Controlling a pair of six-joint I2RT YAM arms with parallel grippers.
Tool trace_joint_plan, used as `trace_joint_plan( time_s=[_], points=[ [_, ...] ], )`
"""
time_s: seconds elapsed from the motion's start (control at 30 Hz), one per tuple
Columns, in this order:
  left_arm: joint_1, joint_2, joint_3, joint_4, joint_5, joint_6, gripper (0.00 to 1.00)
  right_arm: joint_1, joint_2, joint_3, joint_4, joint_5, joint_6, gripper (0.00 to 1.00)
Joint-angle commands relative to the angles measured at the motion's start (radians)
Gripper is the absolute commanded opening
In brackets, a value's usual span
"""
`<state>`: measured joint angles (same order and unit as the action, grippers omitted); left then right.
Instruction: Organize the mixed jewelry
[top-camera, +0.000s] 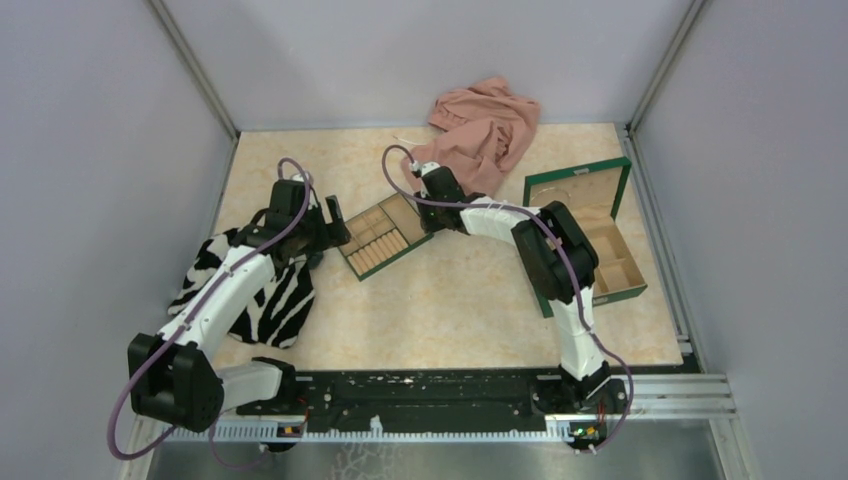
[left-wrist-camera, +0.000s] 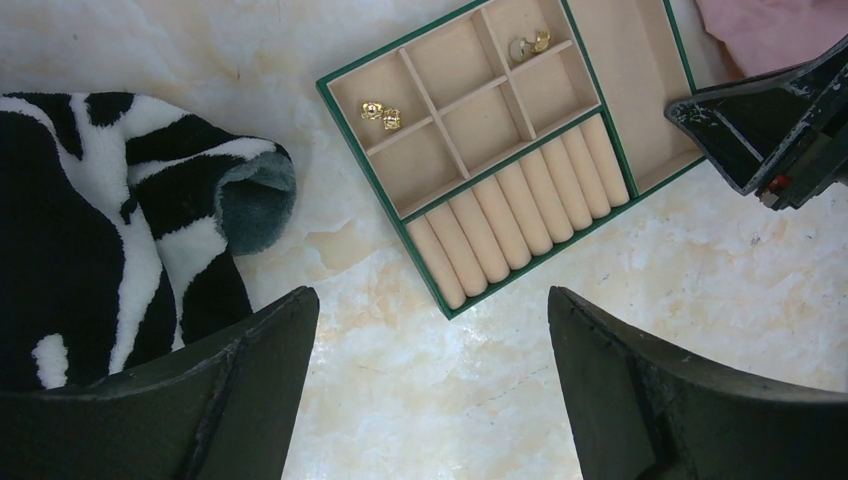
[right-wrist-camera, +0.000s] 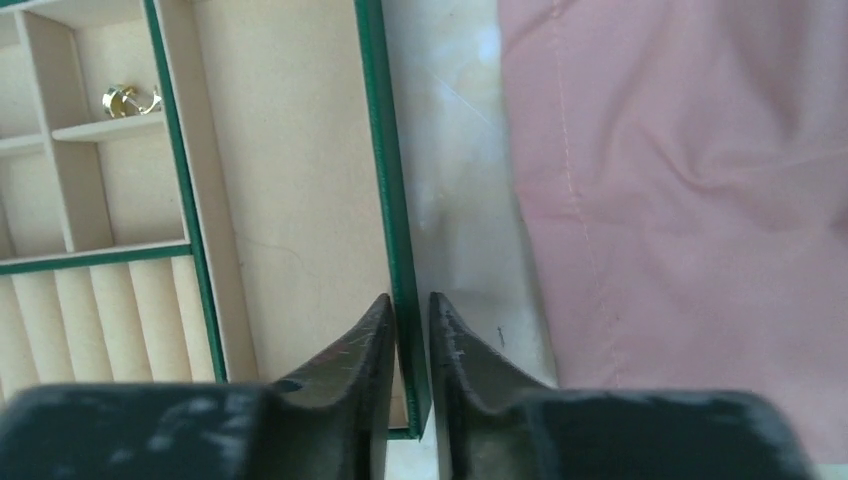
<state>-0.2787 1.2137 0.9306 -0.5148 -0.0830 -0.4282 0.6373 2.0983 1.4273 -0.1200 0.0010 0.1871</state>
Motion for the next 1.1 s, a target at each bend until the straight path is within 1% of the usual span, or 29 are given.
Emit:
trace_joint_plan(
  time_s=[0.0, 0.03, 0.07, 0.2, 0.37, 0.5, 0.63, 0.67, 0.73, 0.8, 0.83, 0.9, 0.93, 0.97, 1.07],
  points=[
    [0.004, -0.016, -0.02, 0.019, 0.022, 0.011, 0.91, 0.011, -0.025, -0.004, 0.023, -0.004, 0.015, 0.11],
    [0.005, -0.016, -0.022, 0.023, 0.023, 0.011, 0.91, 0.012, -0.039, -0.017, 0.023, -0.004, 0.012, 0.04],
    [0.004, -0.012, -0.022, 0.024, 0.025, 0.011, 0.91, 0.011, -0.057, -0.03, 0.021, -0.004, 0.002, 0.0],
    [0.005, 0.006, -0.016, 0.029, 0.056, 0.03, 0.91, 0.01, -0.162, -0.116, 0.019, 0.013, -0.07, 0.0],
    [0.004, 0.064, 0.002, 0.008, 0.098, 0.095, 0.9, 0.009, -0.318, -0.319, 0.018, 0.004, -0.149, 0.0],
    [0.003, 0.101, 0.003, 0.037, 0.212, 0.113, 0.87, 0.009, -0.437, -0.46, -0.037, 0.009, -0.143, 0.0],
    [0.003, 0.108, -0.005, 0.084, 0.259, 0.105, 0.87, 0.008, -0.566, -0.607, -0.046, 0.039, -0.084, 0.0],
    [0.003, 0.11, -0.004, 0.09, 0.265, 0.105, 0.87, 0.009, -0.596, -0.632, -0.049, 0.035, -0.069, 0.04],
    [0.003, 0.12, 0.002, 0.094, 0.269, 0.105, 0.87, 0.008, -0.655, -0.665, -0.061, 0.007, -0.029, 0.23],
    [0.003, 0.131, 0.013, 0.091, 0.269, 0.112, 0.87, 0.008, -0.736, -0.681, -0.079, -0.037, -0.006, 0.3],
    [0.003, 0.137, 0.017, 0.087, 0.26, 0.117, 0.87, 0.009, -0.784, -0.678, -0.096, -0.047, 0.001, 0.35],
    [0.003, 0.141, 0.027, 0.073, 0.227, 0.131, 0.88, 0.008, -0.898, -0.665, -0.154, -0.022, 0.015, 0.41],
    [0.003, 0.143, 0.03, 0.069, 0.22, 0.137, 0.88, 0.008, -0.949, -0.661, -0.18, 0.007, 0.024, 0.45],
    [0.003, 0.144, 0.032, 0.066, 0.215, 0.143, 0.88, 0.008, -0.995, -0.658, -0.209, 0.061, 0.034, 0.46],
    [0.003, 0.143, 0.032, 0.071, 0.218, 0.145, 0.89, -0.01, -1.082, -0.672, -0.309, 0.302, 0.143, 0.45]
  ],
)
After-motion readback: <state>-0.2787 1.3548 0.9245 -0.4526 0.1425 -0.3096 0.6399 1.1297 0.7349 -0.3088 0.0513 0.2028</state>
